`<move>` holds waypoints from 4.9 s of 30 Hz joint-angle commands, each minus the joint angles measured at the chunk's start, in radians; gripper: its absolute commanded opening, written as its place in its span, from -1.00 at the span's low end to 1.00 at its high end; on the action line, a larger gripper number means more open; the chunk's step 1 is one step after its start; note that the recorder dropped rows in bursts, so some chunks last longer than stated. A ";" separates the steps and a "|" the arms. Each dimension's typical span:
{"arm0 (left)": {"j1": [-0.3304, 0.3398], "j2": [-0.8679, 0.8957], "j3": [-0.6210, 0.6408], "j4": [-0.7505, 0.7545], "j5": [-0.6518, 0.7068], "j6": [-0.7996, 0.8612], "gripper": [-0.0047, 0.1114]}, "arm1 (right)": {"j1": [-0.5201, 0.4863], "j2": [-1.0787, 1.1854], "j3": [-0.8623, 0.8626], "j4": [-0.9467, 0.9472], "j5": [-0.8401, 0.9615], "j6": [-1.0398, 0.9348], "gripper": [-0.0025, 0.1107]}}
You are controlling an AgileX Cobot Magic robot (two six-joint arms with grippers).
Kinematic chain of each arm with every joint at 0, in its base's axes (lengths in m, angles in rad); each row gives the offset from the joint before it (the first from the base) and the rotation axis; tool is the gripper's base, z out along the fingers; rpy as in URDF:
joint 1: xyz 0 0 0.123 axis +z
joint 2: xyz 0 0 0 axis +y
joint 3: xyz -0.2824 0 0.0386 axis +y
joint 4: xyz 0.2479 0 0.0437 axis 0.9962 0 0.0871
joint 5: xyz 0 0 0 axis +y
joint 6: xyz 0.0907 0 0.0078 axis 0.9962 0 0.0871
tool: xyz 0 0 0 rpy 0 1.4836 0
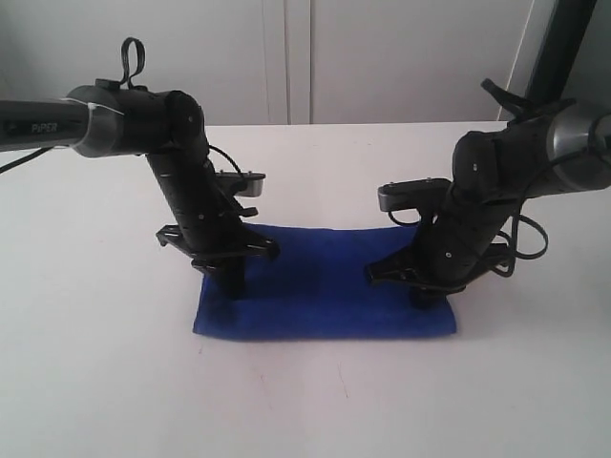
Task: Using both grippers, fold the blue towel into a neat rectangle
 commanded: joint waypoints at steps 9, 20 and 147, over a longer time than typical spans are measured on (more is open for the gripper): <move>-0.012 0.004 0.021 0.052 0.068 -0.045 -0.92 | -0.004 0.000 0.024 -0.022 0.026 0.019 -0.96; -0.012 0.004 0.021 0.057 0.037 -0.045 -0.92 | -0.004 0.000 0.024 -0.020 0.007 0.019 -0.96; 0.371 -1.237 0.715 0.256 -0.072 -0.114 -0.92 | -0.207 -1.490 0.532 0.023 -0.053 -0.029 -0.96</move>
